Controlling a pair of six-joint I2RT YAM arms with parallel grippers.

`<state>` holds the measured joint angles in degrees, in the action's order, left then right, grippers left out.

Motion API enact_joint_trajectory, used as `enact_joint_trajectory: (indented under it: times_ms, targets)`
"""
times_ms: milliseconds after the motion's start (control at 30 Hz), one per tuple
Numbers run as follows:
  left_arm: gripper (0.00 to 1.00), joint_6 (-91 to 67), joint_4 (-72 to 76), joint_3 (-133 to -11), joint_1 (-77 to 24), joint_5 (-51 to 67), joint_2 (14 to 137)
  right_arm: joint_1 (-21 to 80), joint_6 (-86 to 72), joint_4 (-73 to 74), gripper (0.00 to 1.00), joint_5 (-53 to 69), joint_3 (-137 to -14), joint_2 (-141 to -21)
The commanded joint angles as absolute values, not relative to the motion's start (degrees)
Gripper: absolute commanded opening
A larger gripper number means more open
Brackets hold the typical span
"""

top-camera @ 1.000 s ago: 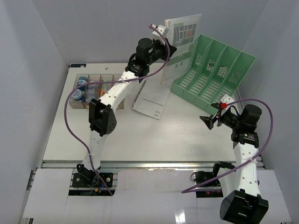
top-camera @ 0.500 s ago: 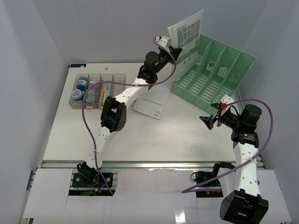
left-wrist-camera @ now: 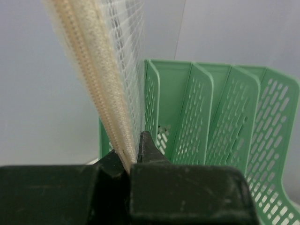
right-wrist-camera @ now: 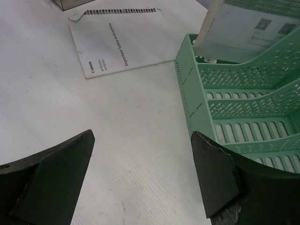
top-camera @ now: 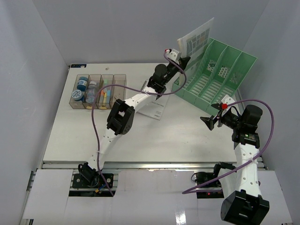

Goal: Organize the desk

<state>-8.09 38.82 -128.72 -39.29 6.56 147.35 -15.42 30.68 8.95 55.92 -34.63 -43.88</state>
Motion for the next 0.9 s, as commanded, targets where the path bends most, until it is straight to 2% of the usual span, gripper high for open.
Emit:
enact_joint_trajectory:
  times_ms: [0,100,133,167,267,367,500,733,867]
  targets:
    - [0.36,-7.7,41.6,-123.6,-39.4,7.0,140.1,-15.8,31.4,8.3,0.9,58.1,-33.7,-44.0]
    - [0.85,-7.6,39.0,-119.5,-40.2,6.6,136.3,-15.9,31.4,8.5,0.9,60.1,-33.3,-44.2]
    - [0.91,-7.2,37.5,-118.6,-40.4,6.5,134.8,-15.9,31.4,8.6,0.9,60.8,-33.2,-44.3]
    - [0.93,-7.0,36.4,-117.7,-40.5,6.2,133.2,-15.9,31.6,8.8,0.9,61.3,-33.2,-44.4]
    - [0.94,-5.8,27.8,-115.5,-40.5,2.0,128.0,-16.0,32.3,9.4,0.9,62.1,-32.9,-44.6]
    - [0.95,-4.8,13.1,-114.2,-40.4,-5.0,119.9,-16.0,33.0,10.1,0.9,62.6,-32.8,-44.9]
    - [0.97,-5.6,0.3,-101.1,-39.6,-9.7,106.8,-16.1,32.9,10.8,0.9,64.4,-32.7,-46.3]
    - [0.94,-17.4,-15.6,-82.5,-27.7,5.2,97.8,-16.3,31.1,14.3,0.9,69.4,-33.0,-50.2]
    - [0.93,-18.3,-21.2,-81.8,-23.8,10.4,101.0,-16.3,30.6,15.5,0.9,69.5,-33.3,-51.0]
